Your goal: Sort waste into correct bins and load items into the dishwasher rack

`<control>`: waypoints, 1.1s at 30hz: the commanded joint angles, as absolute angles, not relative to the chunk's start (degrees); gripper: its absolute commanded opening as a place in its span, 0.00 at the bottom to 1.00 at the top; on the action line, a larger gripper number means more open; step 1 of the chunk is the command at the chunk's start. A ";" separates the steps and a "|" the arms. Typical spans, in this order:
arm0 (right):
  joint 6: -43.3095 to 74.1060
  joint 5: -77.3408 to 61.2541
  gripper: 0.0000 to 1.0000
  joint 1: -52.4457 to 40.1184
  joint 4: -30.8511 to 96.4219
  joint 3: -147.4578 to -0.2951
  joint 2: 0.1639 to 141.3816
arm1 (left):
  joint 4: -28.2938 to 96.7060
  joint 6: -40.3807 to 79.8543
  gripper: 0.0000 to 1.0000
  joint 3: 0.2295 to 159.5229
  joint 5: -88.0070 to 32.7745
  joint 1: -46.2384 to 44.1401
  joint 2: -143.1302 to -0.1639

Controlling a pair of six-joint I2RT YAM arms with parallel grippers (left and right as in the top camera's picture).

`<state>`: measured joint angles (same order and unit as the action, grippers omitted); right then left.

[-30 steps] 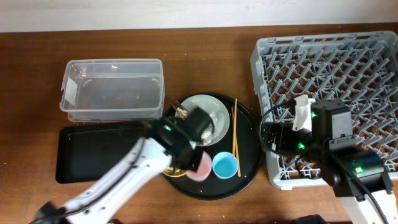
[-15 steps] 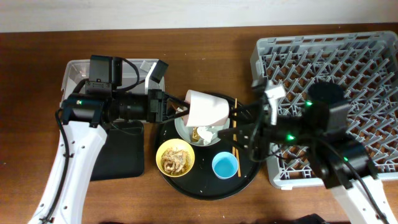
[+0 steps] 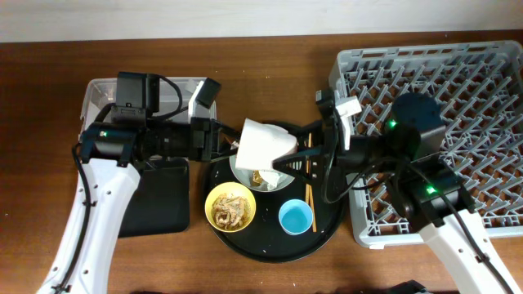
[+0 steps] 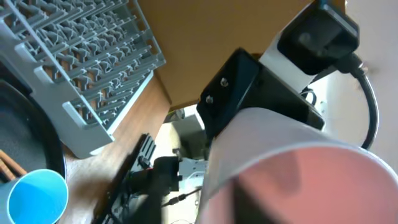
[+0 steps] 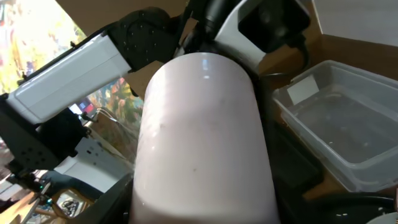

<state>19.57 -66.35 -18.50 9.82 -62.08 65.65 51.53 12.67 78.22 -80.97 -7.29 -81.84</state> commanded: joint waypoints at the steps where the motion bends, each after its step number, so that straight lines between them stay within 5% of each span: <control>1: 20.05 -67.64 0.45 -13.08 11.97 -62.96 64.62 | 51.46 11.86 0.99 78.89 -73.87 -7.42 -81.56; 8: 16.75 -44.29 0.45 14.13 46.96 -62.96 57.71 | 59.99 11.86 0.99 78.89 -52.69 -7.44 -81.56; 11: 16.12 -22.46 0.45 14.87 64.93 -62.96 57.28 | 60.29 11.86 0.99 78.91 -52.62 -7.44 -81.56; 16: 16.60 -5.15 0.45 10.31 72.05 -62.96 60.77 | 60.31 11.86 0.99 78.89 -50.04 -7.44 -81.56; 21: 15.70 -6.57 0.54 9.58 70.57 -62.96 71.72 | 60.34 11.84 0.99 78.91 -50.06 -7.51 -81.56; 26: 13.52 -12.40 0.81 9.58 69.04 -66.17 72.05 | 61.49 8.88 0.99 78.91 -41.45 -14.13 -81.56; 30: 13.30 -15.27 0.85 9.58 71.44 -75.50 68.01 | 61.65 8.95 0.98 78.89 -27.70 -25.36 -81.56; 33: 12.25 -19.25 0.85 9.58 71.83 -77.10 66.04 | 63.70 9.58 0.84 78.50 -18.17 -31.38 -81.71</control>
<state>13.26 -15.22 10.00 71.53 -75.90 67.29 62.22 9.96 78.30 -30.00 -27.07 -81.87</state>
